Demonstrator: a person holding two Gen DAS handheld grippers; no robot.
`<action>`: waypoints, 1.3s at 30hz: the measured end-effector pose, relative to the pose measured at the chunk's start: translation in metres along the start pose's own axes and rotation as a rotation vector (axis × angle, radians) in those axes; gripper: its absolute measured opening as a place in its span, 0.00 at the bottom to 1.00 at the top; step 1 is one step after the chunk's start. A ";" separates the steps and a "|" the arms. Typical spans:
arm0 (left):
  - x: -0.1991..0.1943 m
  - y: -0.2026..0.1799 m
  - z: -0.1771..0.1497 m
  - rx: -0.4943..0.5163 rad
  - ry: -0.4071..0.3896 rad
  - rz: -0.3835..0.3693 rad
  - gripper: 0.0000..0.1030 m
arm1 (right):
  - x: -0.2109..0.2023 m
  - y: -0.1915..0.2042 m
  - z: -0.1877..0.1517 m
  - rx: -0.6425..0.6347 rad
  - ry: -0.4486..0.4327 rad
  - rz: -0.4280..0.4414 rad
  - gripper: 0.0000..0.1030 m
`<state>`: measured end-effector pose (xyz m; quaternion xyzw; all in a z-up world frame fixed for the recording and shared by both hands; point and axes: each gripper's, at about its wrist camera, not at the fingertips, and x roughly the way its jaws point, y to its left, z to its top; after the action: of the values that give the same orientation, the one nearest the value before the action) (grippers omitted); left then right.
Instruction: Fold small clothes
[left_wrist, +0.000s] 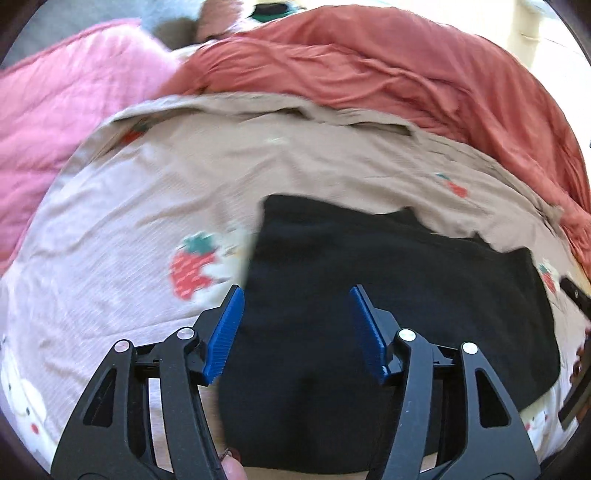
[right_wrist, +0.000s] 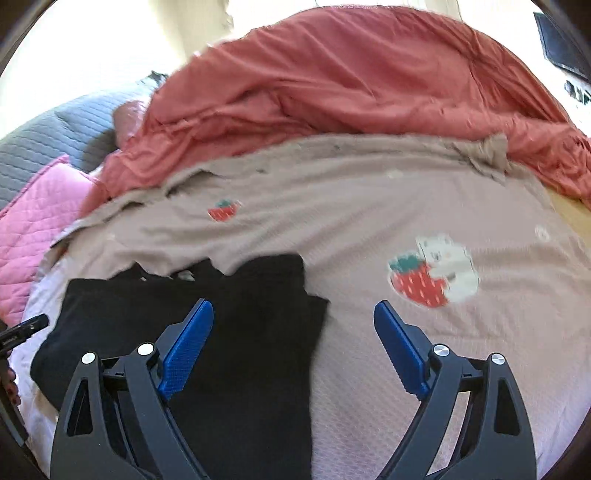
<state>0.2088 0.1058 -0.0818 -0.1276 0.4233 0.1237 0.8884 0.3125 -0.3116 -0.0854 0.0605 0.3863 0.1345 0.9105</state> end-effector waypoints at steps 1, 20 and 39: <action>0.003 0.006 0.002 -0.017 0.010 0.005 0.50 | 0.004 -0.001 -0.002 0.012 0.021 0.004 0.85; 0.052 -0.009 0.042 0.066 0.037 0.019 0.00 | 0.027 0.003 -0.015 0.054 0.141 0.138 0.14; 0.071 -0.015 0.047 0.127 0.042 0.126 0.05 | 0.021 -0.017 -0.011 0.110 0.143 0.051 0.07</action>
<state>0.2907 0.1156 -0.1067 -0.0467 0.4560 0.1498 0.8761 0.3219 -0.3216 -0.1108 0.1105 0.4554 0.1404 0.8722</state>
